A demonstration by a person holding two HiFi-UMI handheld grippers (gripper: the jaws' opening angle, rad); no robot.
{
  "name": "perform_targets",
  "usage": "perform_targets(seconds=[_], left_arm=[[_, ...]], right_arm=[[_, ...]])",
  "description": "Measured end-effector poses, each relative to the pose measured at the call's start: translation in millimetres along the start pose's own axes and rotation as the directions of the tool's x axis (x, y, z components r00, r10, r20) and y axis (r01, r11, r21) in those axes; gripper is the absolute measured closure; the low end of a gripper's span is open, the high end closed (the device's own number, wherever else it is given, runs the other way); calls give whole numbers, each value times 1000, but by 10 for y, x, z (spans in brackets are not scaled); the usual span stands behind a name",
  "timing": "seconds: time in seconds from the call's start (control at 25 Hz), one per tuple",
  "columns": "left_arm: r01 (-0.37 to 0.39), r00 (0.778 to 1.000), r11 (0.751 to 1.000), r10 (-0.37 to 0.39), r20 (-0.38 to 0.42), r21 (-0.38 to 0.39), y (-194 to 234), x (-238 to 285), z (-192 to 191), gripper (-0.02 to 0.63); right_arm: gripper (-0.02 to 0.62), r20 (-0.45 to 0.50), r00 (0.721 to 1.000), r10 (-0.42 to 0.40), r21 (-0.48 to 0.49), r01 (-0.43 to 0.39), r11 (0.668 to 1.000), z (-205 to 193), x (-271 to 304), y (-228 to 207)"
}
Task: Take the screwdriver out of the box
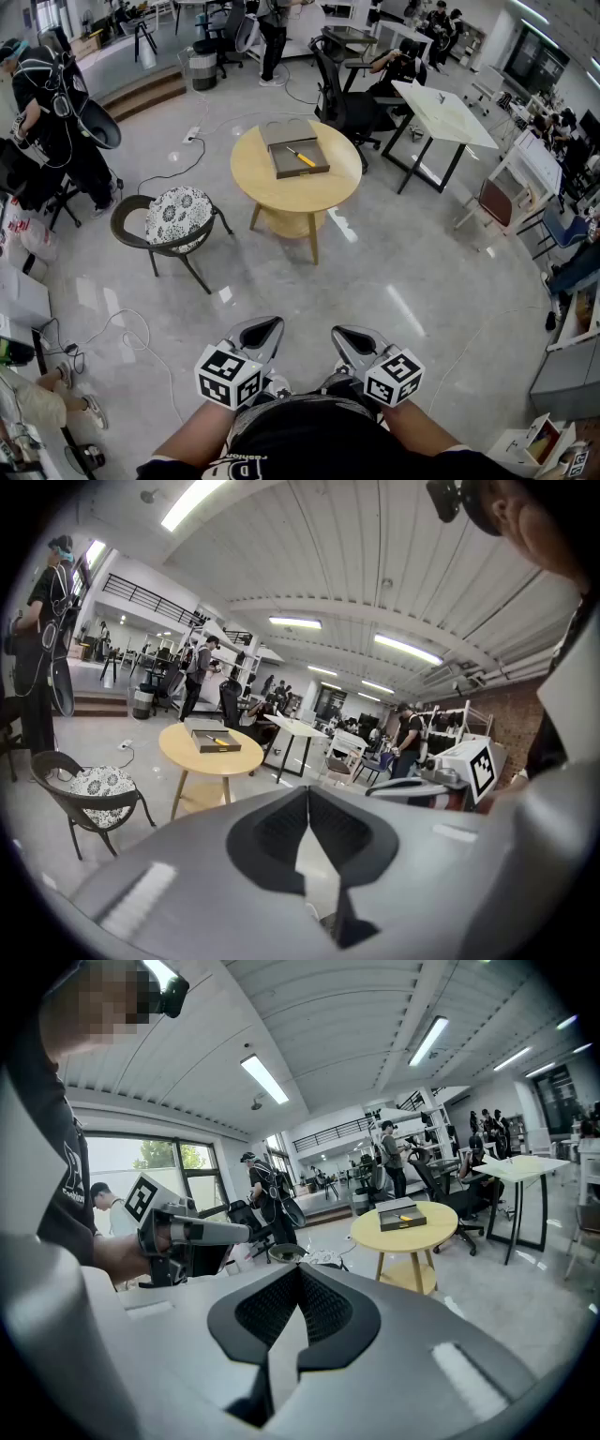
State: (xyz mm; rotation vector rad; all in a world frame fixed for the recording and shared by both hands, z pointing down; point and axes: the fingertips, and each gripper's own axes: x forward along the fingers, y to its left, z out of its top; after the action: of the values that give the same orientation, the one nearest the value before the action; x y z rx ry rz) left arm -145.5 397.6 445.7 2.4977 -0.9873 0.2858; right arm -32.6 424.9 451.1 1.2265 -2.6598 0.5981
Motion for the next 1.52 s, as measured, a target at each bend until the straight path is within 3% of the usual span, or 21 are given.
perform_targets(seconds=[0.6, 1.52], left_arm=[[-7, 1000, 1000, 7, -26, -2, 39, 37, -19, 546], [9, 999, 1000, -9, -43, 9, 136, -85, -100, 546]], right_arm=[[595, 27, 999, 29, 38, -30, 999, 84, 19, 30], [595, 12, 999, -31, 36, 30, 999, 12, 85, 123]])
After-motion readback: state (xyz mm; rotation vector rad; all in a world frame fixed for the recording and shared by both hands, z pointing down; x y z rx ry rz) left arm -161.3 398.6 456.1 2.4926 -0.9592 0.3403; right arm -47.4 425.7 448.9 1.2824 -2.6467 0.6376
